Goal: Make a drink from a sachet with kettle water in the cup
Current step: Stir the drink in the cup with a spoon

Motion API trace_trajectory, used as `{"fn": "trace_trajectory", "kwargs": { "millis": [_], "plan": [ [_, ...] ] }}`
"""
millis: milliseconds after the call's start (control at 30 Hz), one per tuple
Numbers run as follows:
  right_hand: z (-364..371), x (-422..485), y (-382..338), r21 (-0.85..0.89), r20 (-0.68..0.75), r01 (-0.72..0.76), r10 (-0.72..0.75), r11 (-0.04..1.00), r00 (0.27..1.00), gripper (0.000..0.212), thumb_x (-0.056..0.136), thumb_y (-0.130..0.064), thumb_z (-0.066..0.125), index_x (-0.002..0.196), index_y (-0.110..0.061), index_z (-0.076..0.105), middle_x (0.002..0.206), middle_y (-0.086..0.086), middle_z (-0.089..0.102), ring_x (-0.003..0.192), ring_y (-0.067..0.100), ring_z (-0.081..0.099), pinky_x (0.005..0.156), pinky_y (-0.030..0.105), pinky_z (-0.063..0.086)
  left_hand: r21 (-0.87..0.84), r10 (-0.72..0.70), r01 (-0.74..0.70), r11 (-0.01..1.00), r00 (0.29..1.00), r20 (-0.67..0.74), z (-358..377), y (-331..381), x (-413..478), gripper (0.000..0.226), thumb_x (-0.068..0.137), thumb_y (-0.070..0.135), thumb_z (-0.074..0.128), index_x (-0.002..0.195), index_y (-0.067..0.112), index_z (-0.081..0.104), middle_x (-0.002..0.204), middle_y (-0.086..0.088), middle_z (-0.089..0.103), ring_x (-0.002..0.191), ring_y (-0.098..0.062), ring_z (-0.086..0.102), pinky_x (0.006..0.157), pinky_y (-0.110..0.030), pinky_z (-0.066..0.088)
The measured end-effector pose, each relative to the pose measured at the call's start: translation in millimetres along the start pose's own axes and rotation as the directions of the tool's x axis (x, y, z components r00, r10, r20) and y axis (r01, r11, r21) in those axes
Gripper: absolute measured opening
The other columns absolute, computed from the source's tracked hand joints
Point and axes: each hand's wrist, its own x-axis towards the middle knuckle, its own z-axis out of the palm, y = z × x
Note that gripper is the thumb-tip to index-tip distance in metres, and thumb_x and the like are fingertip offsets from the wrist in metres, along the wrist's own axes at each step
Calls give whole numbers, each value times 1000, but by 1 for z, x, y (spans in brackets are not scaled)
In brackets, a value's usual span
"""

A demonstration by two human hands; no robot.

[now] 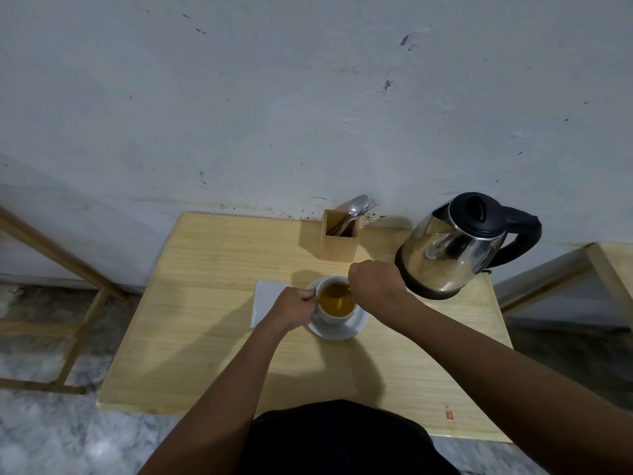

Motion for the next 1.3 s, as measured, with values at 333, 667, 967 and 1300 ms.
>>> {"fn": "trace_trajectory", "kwargs": {
  "millis": [333, 667, 967, 1300],
  "plan": [
    [-1, -2, -6, 11, 53, 30, -30, 999, 998, 14, 93, -22, 52, 102, -13, 58, 78, 0, 50, 71, 18, 51, 62, 29, 41, 57, 1, -1, 998, 1000, 5, -1, 2, 0, 31, 94, 26, 53, 122, 19, 65, 110, -11, 71, 103, -27, 65, 96, -45, 54],
    [-2, 0, 0, -26, 1, -16, 16, 1000, 1000, 17, 96, -12, 47, 107, -10, 59, 99, 7, 65, 74, 21, 51, 62, 31, 39, 40, 3, -3, 999, 1000, 1, -2, 3, -2, 31, 93, 25, 54, 121, 17, 67, 113, -9, 71, 105, -24, 64, 96, -45, 53],
    [8, -1, -6, 24, 21, 1, -1, 1000, 1000, 14, 92, -25, 54, 98, -14, 59, 71, -1, 47, 71, 17, 53, 62, 28, 44, 35, 10, -10, 999, 1000, 0, -2, 5, -3, 31, 93, 23, 54, 121, 19, 67, 108, -12, 72, 101, -27, 66, 93, -44, 55],
    [10, -15, 13, 49, -40, -90, 92, 995, 995, 15, 94, -19, 50, 99, -14, 63, 86, 2, 65, 68, 19, 54, 57, 29, 40, 37, 12, -12, 999, 1000, -15, -1, 5, -3, 30, 94, 24, 53, 120, 17, 67, 100, -6, 69, 96, -24, 66, 73, -28, 54]
  ]
}}
